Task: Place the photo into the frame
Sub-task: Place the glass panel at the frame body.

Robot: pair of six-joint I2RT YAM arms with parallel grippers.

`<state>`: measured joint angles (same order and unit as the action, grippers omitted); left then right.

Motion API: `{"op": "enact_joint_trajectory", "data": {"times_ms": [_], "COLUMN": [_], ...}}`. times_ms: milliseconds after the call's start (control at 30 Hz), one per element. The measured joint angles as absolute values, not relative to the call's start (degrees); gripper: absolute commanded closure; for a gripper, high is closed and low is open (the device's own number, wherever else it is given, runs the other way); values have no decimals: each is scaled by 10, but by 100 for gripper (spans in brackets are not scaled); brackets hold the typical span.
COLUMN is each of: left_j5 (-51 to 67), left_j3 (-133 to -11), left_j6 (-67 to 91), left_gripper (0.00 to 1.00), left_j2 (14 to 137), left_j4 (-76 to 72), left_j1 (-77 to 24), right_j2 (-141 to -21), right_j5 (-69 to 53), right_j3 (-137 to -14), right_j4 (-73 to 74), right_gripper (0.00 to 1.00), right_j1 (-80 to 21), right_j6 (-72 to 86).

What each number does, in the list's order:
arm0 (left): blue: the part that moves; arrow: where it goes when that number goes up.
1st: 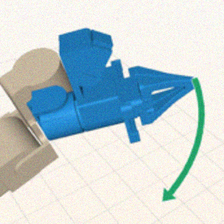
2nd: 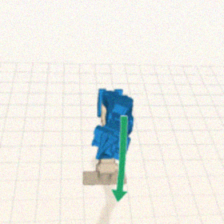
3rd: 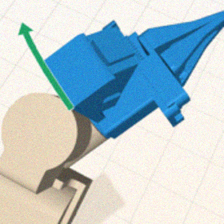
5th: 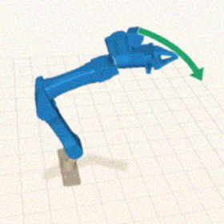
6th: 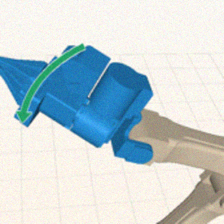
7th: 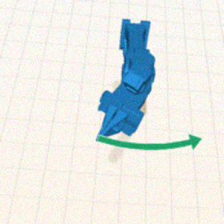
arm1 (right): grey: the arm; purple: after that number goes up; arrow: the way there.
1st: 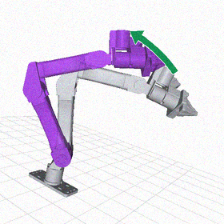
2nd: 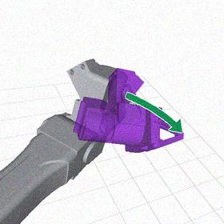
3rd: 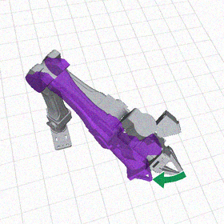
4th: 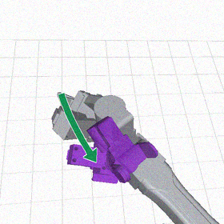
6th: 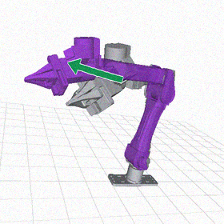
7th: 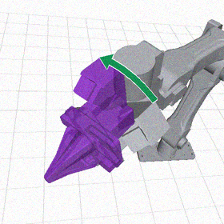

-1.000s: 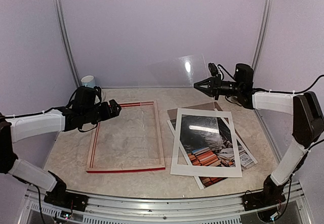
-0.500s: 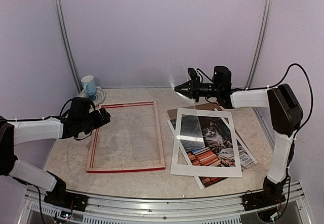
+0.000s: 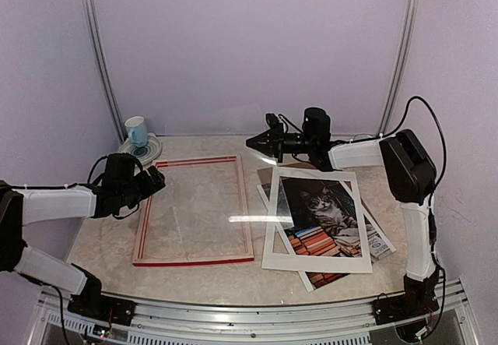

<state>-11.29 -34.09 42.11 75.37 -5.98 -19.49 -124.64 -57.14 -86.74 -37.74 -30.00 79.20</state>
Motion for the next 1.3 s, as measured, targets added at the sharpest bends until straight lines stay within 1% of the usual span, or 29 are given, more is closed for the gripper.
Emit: {"op": "enact_joint_trajectory", "data": {"times_ms": [267, 533, 800, 1300], "left_j5": [-122, -133, -151, -159], "left_j3": [-335, -328, -315, -307], "left_j6": [428, 435, 445, 448], "left_gripper": [1, 1, 1, 1], "left_j2": [754, 754, 735, 728], "left_j4": [-71, -75, -77, -82], "left_j1": [-190, -190, -188, -185], "right_j2": [-1296, -1331, -1369, -1424], "right_j5": [-562, -552, -534, -511], "right_j3": [-904, -966, -983, -1029], "right_j4": [-394, -394, -390, -336], "right_gripper": [100, 100, 100, 100], "right_j1": [-322, -339, -348, -353], "right_j6": [839, 860, 865, 851]}}
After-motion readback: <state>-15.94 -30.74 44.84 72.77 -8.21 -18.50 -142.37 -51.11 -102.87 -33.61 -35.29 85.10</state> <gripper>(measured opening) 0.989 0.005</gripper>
